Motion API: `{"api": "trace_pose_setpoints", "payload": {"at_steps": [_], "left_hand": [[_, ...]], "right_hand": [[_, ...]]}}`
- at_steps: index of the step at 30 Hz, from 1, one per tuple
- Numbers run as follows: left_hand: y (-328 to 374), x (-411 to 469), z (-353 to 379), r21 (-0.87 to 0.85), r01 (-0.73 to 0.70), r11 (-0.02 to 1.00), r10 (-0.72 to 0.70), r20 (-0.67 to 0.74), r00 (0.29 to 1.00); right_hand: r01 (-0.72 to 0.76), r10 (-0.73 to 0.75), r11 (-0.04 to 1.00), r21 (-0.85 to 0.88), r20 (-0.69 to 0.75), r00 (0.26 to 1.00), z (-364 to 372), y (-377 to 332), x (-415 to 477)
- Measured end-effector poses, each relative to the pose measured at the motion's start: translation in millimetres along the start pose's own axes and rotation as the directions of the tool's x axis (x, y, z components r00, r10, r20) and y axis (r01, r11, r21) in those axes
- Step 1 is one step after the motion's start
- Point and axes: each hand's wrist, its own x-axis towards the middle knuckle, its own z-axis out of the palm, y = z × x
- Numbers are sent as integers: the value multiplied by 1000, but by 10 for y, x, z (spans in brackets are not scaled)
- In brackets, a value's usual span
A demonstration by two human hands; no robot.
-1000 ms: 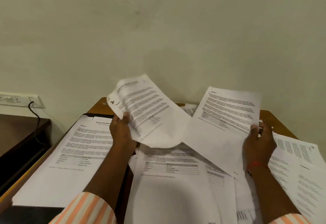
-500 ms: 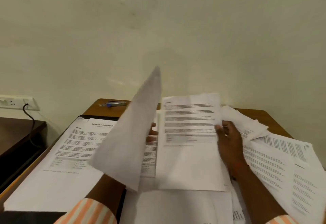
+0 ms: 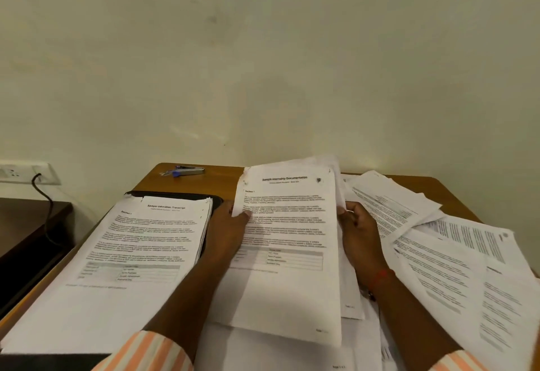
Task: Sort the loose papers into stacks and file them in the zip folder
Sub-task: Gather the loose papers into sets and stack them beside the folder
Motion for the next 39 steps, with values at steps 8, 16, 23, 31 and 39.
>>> {"api": "trace_pose_setpoints", "payload": {"at_steps": [8,16,23,31,39], "left_hand": [[66,-43,-34,-278,86,957,-66,80,995],[136,-12,-40,-207,43,977,0,204,979],[59,31,5,-138,-17,990,31,97,995],[-32,71,17,-68,0,998,6,89,996],[-56,135,49,-51,47,998,-41,113,993]], "right_hand": [[-115,98,988,105,153,983,2,3,9],[-32,41,997,-65,140,989,-22,23,40],[-134,-128,678,-723,-295,947,-394,66,189],[-88,23,429,-899,-86,996,-482,188,383],[-76,203,403,-912,8,979,-300,239,383]]}}
